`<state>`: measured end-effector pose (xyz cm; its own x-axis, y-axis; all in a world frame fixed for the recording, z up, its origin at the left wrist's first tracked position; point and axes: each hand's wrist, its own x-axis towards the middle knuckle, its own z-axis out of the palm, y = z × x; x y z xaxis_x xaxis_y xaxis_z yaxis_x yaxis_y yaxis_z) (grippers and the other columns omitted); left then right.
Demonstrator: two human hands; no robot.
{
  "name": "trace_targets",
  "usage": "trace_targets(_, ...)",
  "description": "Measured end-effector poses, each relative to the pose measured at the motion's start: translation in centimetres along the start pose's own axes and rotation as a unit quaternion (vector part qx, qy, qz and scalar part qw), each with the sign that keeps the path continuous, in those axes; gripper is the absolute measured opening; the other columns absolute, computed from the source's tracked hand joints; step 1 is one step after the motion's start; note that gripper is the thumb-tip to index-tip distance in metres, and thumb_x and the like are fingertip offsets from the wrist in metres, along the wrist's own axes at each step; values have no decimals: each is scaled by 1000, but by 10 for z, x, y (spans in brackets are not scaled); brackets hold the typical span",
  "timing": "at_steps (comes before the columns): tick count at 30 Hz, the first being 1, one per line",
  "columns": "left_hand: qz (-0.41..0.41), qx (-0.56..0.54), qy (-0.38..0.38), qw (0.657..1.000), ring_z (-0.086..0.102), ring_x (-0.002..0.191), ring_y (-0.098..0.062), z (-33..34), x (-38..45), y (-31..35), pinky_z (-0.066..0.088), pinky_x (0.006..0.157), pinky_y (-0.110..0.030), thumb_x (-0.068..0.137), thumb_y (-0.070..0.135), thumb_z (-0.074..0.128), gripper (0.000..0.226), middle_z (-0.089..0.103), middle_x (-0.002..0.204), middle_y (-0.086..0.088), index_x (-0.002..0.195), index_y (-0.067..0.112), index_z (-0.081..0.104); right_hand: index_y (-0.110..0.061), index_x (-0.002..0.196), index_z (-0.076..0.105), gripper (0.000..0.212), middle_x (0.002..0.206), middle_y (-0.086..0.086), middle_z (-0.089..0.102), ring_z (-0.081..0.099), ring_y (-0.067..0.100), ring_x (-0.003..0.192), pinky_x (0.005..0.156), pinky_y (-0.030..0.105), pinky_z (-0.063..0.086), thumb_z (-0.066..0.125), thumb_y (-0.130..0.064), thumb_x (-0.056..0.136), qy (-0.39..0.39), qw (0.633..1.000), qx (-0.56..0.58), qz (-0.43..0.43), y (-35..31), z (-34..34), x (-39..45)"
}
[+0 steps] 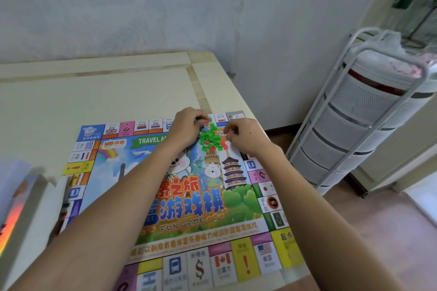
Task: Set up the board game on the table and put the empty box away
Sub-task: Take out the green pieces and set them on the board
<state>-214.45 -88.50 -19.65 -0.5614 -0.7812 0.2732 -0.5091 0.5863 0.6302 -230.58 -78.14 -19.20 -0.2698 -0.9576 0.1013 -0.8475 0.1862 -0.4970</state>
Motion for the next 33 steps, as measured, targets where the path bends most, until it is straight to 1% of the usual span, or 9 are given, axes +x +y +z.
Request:
trace_targets(4, 49, -14, 3, 999, 53, 82, -9, -2, 8, 22, 39, 75, -14, 94, 8, 60, 17, 64, 97, -2, 100, 13, 75, -15, 101, 71, 15, 100, 4, 68, 61, 15, 81, 71, 23, 49, 61, -11, 90, 34, 999, 11, 16, 6, 0, 5)
trace_targets(7, 78, 33, -35, 996, 56, 96, -22, 9, 14, 31, 46, 87, -39, 93, 11, 61, 18, 65, 101, -3, 100, 19, 76, -13, 101, 69, 15, 100, 4, 69, 63, 17, 85, 73, 25, 50, 60, -8, 90, 65, 997, 30, 10, 9, 4, 6)
trace_targets(9, 70, 99, -70, 990, 50, 108, -28, 16, 17, 33, 44, 91, -48, 94, 15, 60, 19, 62, 109, -4, 104, 22, 75, -10, 103, 69, 15, 98, 2, 70, 62, 15, 83, 71, 18, 46, 62, -9, 90, 71, 996, 59, -7, 7, 5, 4)
trace_targets(13, 51, 154, -108, 981, 43, 116, -30, 22, 18, 34, 38, 93, -48, 97, 22, 57, 20, 58, 118, -3, 110, 22, 73, -12, 107, 68, 16, 99, 0, 70, 57, 3, 73, 64, 5, 38, 65, -13, 90, 79, 993, 91, -18, 11, 6, 4)
trace_targets(18, 37, 95, -66, 993, 54, 112, -27, 10, 18, 19, 44, 93, -51, 98, 12, 52, 28, 63, 116, -2, 114, 25, 71, -15, 115, 63, 21, 112, -1, 68, 59, 3, 82, 62, 9, 42, 61, -18, 95, 59, 992, 112, 3, 16, 6, 4)
trace_targets(26, 1, 37, -45, 998, 60, 107, -26, -5, -1, -7, 47, 94, -36, 95, -1, 49, 29, 68, 113, -10, 108, 10, 73, -14, 118, 69, 25, 119, 4, 68, 58, 8, 93, 77, 14, 43, 60, -12, 95, 44, 998, 44, -2, 9, 4, 12)
trace_targets(28, 1, 18, -48, 999, 60, 107, -24, -6, -5, -9, 45, 92, -31, 96, -2, 48, 30, 68, 113, -10, 109, 10, 72, -16, 121, 67, 28, 121, 2, 64, 57, 9, 95, 73, 9, 40, 60, -12, 94, 55, 997, 54, -10, 5, 3, 8)
trace_targets(30, 4, 2, -37, 999, 60, 106, -23, -5, -9, -12, 43, 89, -27, 96, -2, 47, 30, 68, 112, -9, 108, 9, 72, -19, 114, 69, 23, 113, -2, 62, 55, 6, 92, 74, 9, 40, 61, -15, 93, 63, 996, 52, -39, 3, -1, 1)
trace_targets(33, 29, -1, -6, 1000, 60, 105, -23, -1, -18, -15, 40, 88, -24, 94, -6, 46, 31, 69, 109, -9, 105, 7, 72, -21, 110, 71, 20, 99, -7, 62, 55, 6, 88, 79, 17, 41, 63, -22, 92, -12, 997, 27, -76, -2, -7, -12)
